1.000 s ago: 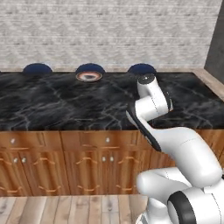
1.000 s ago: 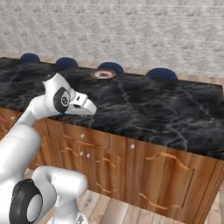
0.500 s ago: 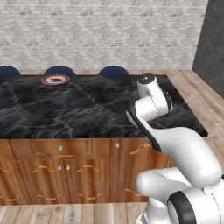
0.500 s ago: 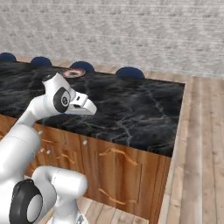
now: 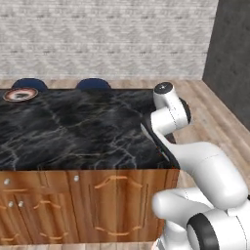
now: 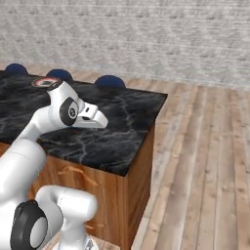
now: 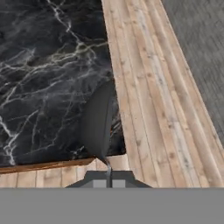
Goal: Take the fork and place it on the left side of the plate. Then take the spoon and place it on the right side of the plate. Make sure they're directly next to the plate.
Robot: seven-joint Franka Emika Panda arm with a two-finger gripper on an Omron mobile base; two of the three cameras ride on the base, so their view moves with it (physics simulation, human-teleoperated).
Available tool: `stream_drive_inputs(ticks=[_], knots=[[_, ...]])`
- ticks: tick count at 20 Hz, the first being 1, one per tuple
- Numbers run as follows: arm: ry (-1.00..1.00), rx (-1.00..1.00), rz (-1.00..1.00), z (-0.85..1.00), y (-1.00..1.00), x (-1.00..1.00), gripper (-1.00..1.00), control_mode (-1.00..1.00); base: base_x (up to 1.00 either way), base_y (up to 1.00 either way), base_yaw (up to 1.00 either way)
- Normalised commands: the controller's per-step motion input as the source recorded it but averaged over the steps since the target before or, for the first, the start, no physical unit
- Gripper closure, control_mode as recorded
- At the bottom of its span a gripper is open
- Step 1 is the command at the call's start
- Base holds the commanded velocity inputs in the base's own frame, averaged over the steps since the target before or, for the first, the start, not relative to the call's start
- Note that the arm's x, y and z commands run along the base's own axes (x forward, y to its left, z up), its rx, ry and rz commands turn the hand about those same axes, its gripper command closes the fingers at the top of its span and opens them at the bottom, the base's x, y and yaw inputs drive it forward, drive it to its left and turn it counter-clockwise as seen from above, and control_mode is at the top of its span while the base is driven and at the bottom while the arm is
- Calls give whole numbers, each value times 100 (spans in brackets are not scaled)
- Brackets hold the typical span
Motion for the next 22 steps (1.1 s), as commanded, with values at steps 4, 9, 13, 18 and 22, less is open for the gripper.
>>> stream_drive_inputs(ticks=[4,9,13,18,22], knots=[[0,0,0,0,0,0,100,100,27,-100,0],[0,0,0,0,0,0,100,100,26,-100,2],[0,0,0,0,0,0,100,100,27,-100,10],[0,0,0,0,0,0,100,100,26,-100,19],[0,0,0,0,0,0,100,100,32,-100,27]])
